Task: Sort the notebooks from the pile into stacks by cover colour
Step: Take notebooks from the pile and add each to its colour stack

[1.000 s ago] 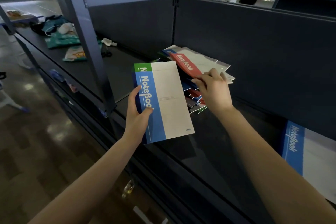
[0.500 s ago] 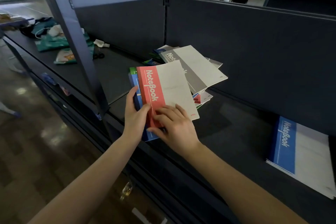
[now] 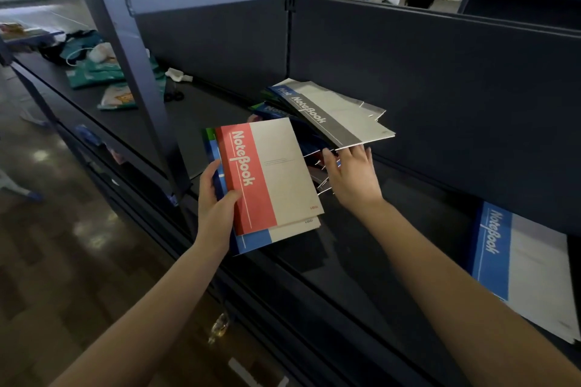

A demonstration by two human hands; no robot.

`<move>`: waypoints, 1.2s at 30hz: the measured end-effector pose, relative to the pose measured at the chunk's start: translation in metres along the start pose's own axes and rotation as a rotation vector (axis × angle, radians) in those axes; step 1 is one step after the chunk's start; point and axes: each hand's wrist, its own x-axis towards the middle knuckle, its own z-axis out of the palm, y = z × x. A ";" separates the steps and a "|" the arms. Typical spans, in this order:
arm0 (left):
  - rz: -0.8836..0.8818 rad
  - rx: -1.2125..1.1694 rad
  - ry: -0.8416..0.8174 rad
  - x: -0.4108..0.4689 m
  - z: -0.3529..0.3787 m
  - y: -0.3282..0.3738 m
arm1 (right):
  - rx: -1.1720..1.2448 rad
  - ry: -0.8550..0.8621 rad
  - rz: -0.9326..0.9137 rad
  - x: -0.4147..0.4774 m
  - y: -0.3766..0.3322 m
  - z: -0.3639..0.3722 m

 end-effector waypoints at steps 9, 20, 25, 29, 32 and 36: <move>0.015 0.033 -0.089 -0.017 0.007 -0.005 | 0.207 0.043 0.367 0.027 0.008 -0.013; 0.073 0.054 -0.137 -0.032 0.030 -0.005 | 0.255 -0.129 0.279 -0.022 0.033 0.002; 0.085 -0.031 -0.232 -0.055 0.054 -0.016 | 0.425 -0.098 0.310 -0.047 0.055 -0.027; 0.101 -0.008 -0.354 -0.070 0.089 -0.023 | 0.544 -0.074 0.320 -0.072 0.085 -0.061; 0.096 -0.019 -0.450 -0.085 0.123 -0.026 | 0.607 -0.030 0.405 -0.091 0.112 -0.086; 0.052 -0.046 -0.570 -0.109 0.166 -0.034 | 0.702 0.038 0.529 -0.118 0.144 -0.124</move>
